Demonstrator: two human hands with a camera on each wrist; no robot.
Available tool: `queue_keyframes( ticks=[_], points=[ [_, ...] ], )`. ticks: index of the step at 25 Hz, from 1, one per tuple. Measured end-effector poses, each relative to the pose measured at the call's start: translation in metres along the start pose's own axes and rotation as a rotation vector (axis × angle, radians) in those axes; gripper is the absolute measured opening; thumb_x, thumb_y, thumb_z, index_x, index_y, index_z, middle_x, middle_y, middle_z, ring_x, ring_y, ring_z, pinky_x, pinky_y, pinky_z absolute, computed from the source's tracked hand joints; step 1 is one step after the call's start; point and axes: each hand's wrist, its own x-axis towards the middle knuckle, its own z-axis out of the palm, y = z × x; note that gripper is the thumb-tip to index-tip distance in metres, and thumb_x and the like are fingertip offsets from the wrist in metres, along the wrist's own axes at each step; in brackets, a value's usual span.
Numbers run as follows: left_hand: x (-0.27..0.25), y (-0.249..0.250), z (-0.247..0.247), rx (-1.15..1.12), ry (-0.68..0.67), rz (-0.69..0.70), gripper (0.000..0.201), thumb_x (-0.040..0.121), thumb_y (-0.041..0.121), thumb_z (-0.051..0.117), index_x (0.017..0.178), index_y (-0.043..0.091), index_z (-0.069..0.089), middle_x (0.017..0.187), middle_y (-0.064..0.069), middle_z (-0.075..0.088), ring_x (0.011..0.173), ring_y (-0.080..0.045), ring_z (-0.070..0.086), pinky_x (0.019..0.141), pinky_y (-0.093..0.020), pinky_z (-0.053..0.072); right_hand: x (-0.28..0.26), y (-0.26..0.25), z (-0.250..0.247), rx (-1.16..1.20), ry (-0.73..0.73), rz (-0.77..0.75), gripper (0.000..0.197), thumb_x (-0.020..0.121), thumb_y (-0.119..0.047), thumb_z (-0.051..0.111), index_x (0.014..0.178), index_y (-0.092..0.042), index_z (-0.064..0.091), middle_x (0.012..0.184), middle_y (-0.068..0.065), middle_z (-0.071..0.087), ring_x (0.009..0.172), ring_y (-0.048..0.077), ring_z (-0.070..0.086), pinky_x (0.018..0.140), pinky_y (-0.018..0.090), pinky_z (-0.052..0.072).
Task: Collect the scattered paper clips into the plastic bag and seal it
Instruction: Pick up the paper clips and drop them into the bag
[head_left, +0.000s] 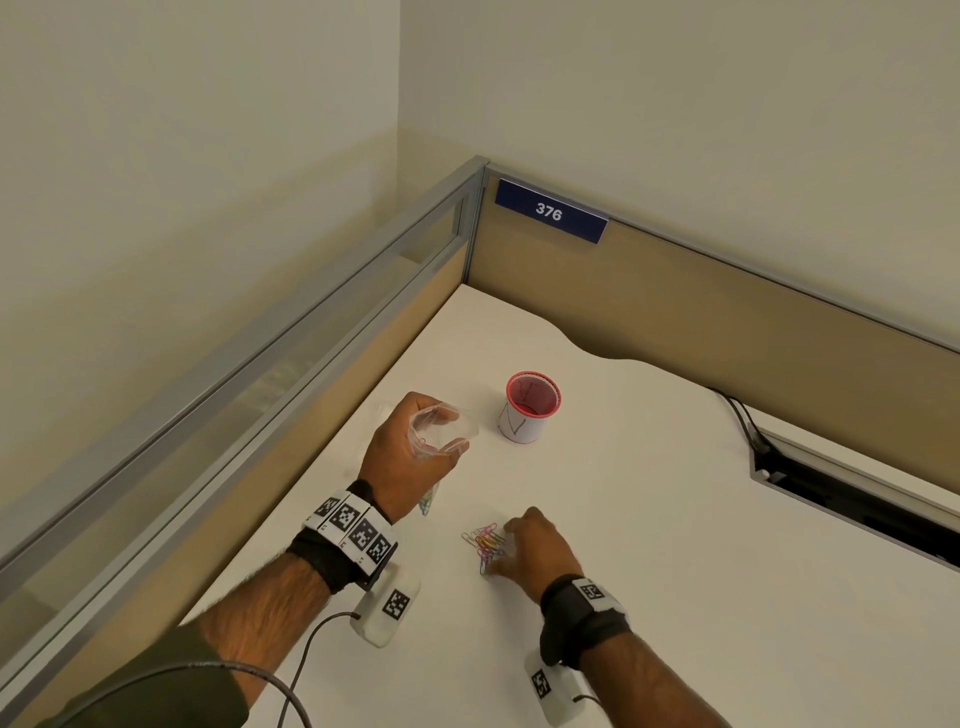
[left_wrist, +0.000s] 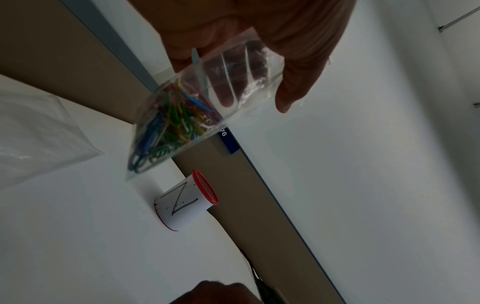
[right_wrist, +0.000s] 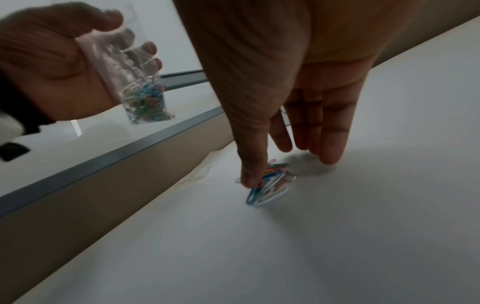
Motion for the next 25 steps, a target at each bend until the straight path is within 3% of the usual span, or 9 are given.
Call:
queue_keyframes(
  ticks=[2, 4, 8, 13, 18, 21, 25],
  points=[
    [0.000, 0.001, 0.003, 0.017, -0.009, 0.008, 0.035, 0.079, 0.012, 0.081, 0.106, 0.017, 0.059, 0.112, 0.004, 0.067, 0.113, -0.012, 0.063, 0.088, -0.013, 0.051, -0.002, -0.012, 0.011, -0.039, -0.029, 0.003, 0.048, 0.074, -0.039, 0.075, 0.111, -0.012, 0.061, 0.114, 0.007, 0.049, 0.105, 0.028, 0.051, 0.087, 0.036, 0.047],
    [0.001, 0.003, 0.004, 0.035, -0.018, 0.008, 0.035, 0.080, 0.012, 0.080, 0.107, 0.018, 0.059, 0.112, 0.005, 0.066, 0.113, -0.011, 0.063, 0.086, -0.009, 0.050, 0.001, -0.021, 0.019, -0.010, 0.020, 0.017, 0.034, 0.083, -0.028, 0.067, 0.110, -0.009, 0.062, 0.114, 0.011, 0.050, 0.105, 0.031, 0.054, 0.088, 0.035, 0.047],
    [0.001, 0.003, 0.001, 0.031, -0.026, 0.009, 0.036, 0.080, 0.014, 0.081, 0.108, 0.020, 0.058, 0.114, 0.004, 0.066, 0.116, -0.011, 0.062, 0.092, -0.023, 0.055, 0.010, -0.022, 0.010, 0.034, 0.092, -0.011, 0.021, 0.091, -0.018, 0.053, 0.109, -0.010, 0.063, 0.112, 0.011, 0.055, 0.103, 0.030, 0.058, 0.087, 0.034, 0.048],
    [0.003, 0.001, -0.004, 0.036, -0.014, 0.016, 0.037, 0.077, 0.020, 0.081, 0.107, 0.020, 0.059, 0.114, 0.004, 0.066, 0.115, -0.013, 0.063, 0.095, -0.030, 0.055, 0.019, -0.015, -0.010, -0.020, 0.054, -0.139, 0.037, 0.090, -0.012, 0.054, 0.127, -0.018, 0.055, 0.124, 0.005, 0.051, 0.116, 0.025, 0.048, 0.099, 0.035, 0.044],
    [0.002, 0.003, 0.000, 0.037, -0.022, 0.017, 0.036, 0.079, 0.017, 0.081, 0.107, 0.023, 0.059, 0.113, 0.004, 0.067, 0.115, -0.012, 0.063, 0.095, -0.032, 0.056, 0.011, -0.020, 0.005, -0.180, -0.020, -0.254, 0.029, 0.089, -0.008, 0.049, 0.117, -0.013, 0.056, 0.116, 0.008, 0.047, 0.108, 0.029, 0.047, 0.087, 0.041, 0.050],
    [0.002, 0.004, 0.001, 0.026, -0.020, 0.019, 0.036, 0.079, 0.017, 0.081, 0.104, 0.027, 0.058, 0.113, 0.004, 0.067, 0.114, -0.012, 0.063, 0.096, -0.033, 0.056, 0.006, -0.015, 0.005, -0.117, 0.012, -0.217, 0.029, 0.089, -0.014, 0.051, 0.118, -0.013, 0.057, 0.117, 0.006, 0.049, 0.109, 0.027, 0.049, 0.089, 0.040, 0.050],
    [0.001, 0.003, 0.002, 0.020, -0.040, 0.016, 0.033, 0.078, 0.021, 0.080, 0.103, 0.026, 0.058, 0.112, 0.004, 0.069, 0.116, -0.013, 0.063, 0.098, -0.036, 0.055, 0.005, -0.016, 0.005, -0.139, -0.033, -0.179, 0.043, 0.083, -0.033, 0.066, 0.121, -0.015, 0.055, 0.118, 0.004, 0.046, 0.108, 0.024, 0.044, 0.087, 0.041, 0.050]
  ],
)
